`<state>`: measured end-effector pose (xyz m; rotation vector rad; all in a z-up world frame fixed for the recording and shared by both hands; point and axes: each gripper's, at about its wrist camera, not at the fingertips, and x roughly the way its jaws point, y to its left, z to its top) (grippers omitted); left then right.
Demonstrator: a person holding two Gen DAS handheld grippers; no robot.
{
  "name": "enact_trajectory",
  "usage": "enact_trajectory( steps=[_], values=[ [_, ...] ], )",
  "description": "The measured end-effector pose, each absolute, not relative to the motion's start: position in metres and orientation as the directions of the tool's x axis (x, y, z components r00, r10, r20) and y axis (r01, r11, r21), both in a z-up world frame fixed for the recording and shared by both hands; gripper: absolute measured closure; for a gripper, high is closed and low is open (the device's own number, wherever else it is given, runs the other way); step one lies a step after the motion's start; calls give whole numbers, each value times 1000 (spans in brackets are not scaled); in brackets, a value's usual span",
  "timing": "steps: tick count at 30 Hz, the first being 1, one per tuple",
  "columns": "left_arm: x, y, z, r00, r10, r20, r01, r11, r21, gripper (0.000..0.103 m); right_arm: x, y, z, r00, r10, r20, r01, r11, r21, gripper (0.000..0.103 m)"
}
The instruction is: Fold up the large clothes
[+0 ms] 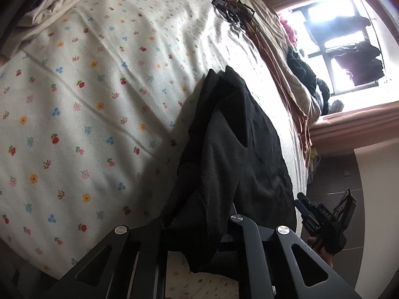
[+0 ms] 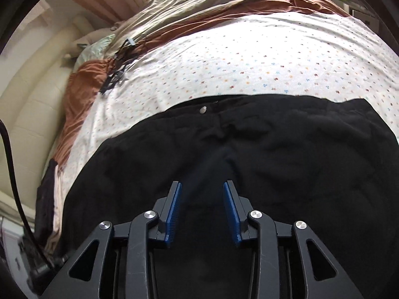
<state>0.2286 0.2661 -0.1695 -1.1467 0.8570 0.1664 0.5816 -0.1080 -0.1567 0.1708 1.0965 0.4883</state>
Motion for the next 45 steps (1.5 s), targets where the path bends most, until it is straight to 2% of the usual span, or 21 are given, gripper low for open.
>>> enact_trajectory(
  steps=[12,21,24,36,45],
  values=[
    [253,241,-103,742,-302,-599,-391,532,-751,91,478,-128,-177,303,506,-808,-337,849,406,68],
    [270,215,-65,766,-326,-554,-298,584,-755,92,421,-141,-186,346,503,-792,-344,854,391,76],
    [278,202,-51,771,-344,-536,-259,599,-757,92,410,-144,-193,350,493,-796,-340,859,383,80],
    [305,129,-19,742,-428,-516,-104,687,-719,92,398,-161,-236,338,576,-744,-300,815,495,80],
    [329,67,8,700,-502,-508,6,716,-698,92,399,-195,-223,305,652,-694,-311,757,574,80]
  ],
)
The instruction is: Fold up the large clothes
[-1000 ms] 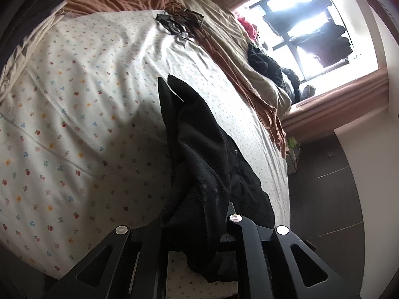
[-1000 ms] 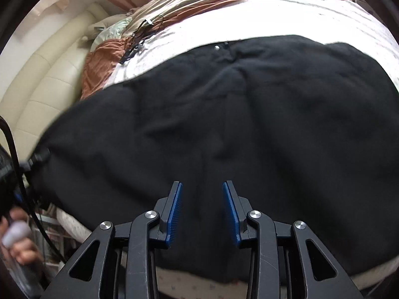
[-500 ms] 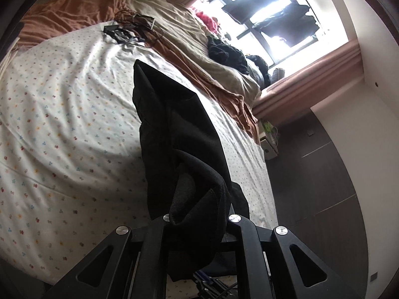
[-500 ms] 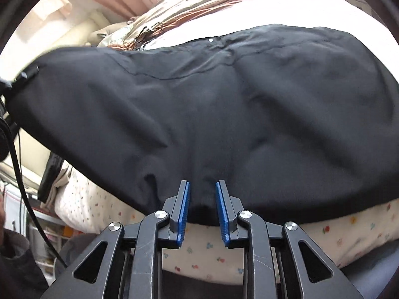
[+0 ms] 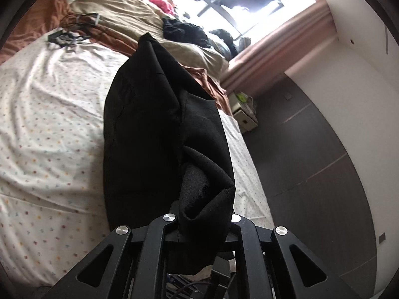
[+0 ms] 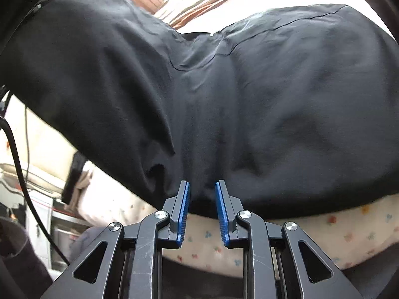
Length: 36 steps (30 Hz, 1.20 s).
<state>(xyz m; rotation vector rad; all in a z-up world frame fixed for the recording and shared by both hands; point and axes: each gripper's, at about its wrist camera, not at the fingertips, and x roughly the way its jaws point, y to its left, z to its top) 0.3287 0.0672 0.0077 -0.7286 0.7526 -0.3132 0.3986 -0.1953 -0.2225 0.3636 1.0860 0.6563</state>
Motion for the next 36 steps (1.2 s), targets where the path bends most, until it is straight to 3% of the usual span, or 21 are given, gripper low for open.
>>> enact_trajectory(
  steps=[7,21,23,24,25,26,27,29,36],
  values=[
    [364,3,5,626,-522,-580,42,765,-643,92,381,-270,-196,414,650,-638,-246,754,608,80],
    [403,-136,-70,395,-498,-772,121,861,-494,91,367,-403,-192,575,553,-603,-17,745,667,80],
    [403,-145,-73,375,-503,-779,130,860,-493,77,367,-414,-193,581,549,-601,3,737,676,79],
    [402,-148,-75,361,-523,-772,146,850,-507,70,366,-418,-194,584,549,-598,7,733,681,70],
    [402,-150,-74,346,-558,-754,170,828,-534,55,366,-420,-195,589,553,-590,9,725,688,57],
    [403,-151,-72,334,-589,-736,188,806,-561,43,366,-422,-195,595,559,-578,8,715,699,50],
    [401,-149,-69,322,-639,-699,217,768,-602,40,366,-425,-193,603,566,-563,3,703,711,43],
    [399,-143,-61,329,-653,-682,241,757,-608,37,367,-424,-189,611,583,-536,-14,685,729,43],
    [383,-66,-49,443,-537,-718,132,832,-540,30,397,-400,-189,576,627,-524,-54,669,741,35]
  ],
)
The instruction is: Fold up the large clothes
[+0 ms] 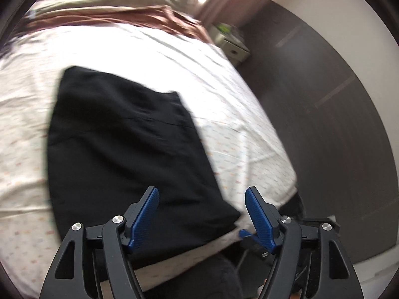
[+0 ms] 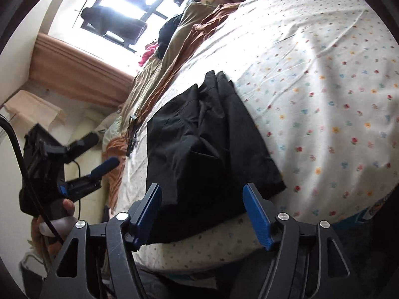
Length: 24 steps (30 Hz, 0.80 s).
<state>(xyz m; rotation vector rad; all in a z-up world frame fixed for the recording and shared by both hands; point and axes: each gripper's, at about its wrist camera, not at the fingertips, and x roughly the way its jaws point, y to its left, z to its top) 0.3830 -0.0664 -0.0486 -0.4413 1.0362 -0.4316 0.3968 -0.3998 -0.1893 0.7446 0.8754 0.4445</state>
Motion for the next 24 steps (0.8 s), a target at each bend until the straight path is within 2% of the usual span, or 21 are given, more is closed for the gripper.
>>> enact_trajectory(
  steps=[7,8,9,10,16,19,21,24],
  values=[
    [359,6,-68,480,-365,-797,-38,899,-435,30,418,-387,-195,568,615,-547,-29,679,733,36],
    [356,12,-76,475,-347,-809,-60,904,-423,30,421,-386,-195,570,603,-558,-20,689,724,41],
    [355,18,-81,468,-333,-819,-79,907,-414,30,423,-386,-196,571,595,-566,-15,697,717,66],
    [353,24,-89,455,-317,-832,-102,910,-403,30,427,-386,-198,564,596,-571,-14,699,715,86],
    [343,35,-124,390,-304,-869,-146,912,-384,30,423,-402,-204,578,594,-560,1,686,728,93],
    [341,32,-136,367,-320,-873,-143,908,-393,34,419,-414,-211,581,590,-560,27,674,738,94],
    [343,25,-143,355,-336,-872,-128,907,-402,37,416,-421,-216,581,587,-564,42,671,740,95],
    [343,11,-152,321,-382,-867,-98,897,-431,53,410,-429,-220,585,576,-571,53,675,736,95]
  ],
)
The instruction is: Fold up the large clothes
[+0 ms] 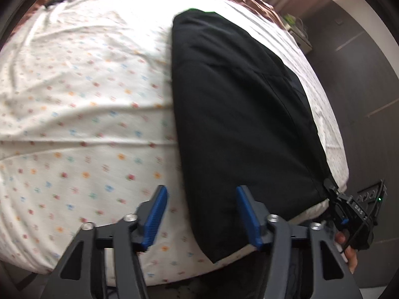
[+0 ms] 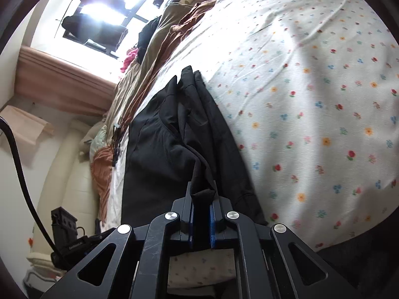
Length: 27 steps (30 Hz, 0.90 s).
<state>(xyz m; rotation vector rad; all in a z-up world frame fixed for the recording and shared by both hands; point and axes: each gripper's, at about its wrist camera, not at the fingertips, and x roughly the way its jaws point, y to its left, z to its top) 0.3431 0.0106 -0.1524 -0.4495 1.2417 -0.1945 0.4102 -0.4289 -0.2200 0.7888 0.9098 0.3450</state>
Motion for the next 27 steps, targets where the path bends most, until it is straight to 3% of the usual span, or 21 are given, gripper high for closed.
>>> enact_trajectory(
  steps=[1,20,22,27],
  values=[
    [342,5,-155,306,-401,-864,-86,892,-444,60,410,-430,-221,588,572,-571,55,676,735,96],
    [336,-13,-160,270,-387,-881,-39,910,-412,61,399,-436,-228,544,546,-637,64,729,681,94],
    [335,-11,-156,273,-383,-882,-31,913,-406,61,399,-440,-228,538,531,-655,85,739,669,71],
    [342,3,-132,324,-364,-873,-20,920,-391,57,401,-456,-200,566,508,-649,53,764,644,38]
  ],
)
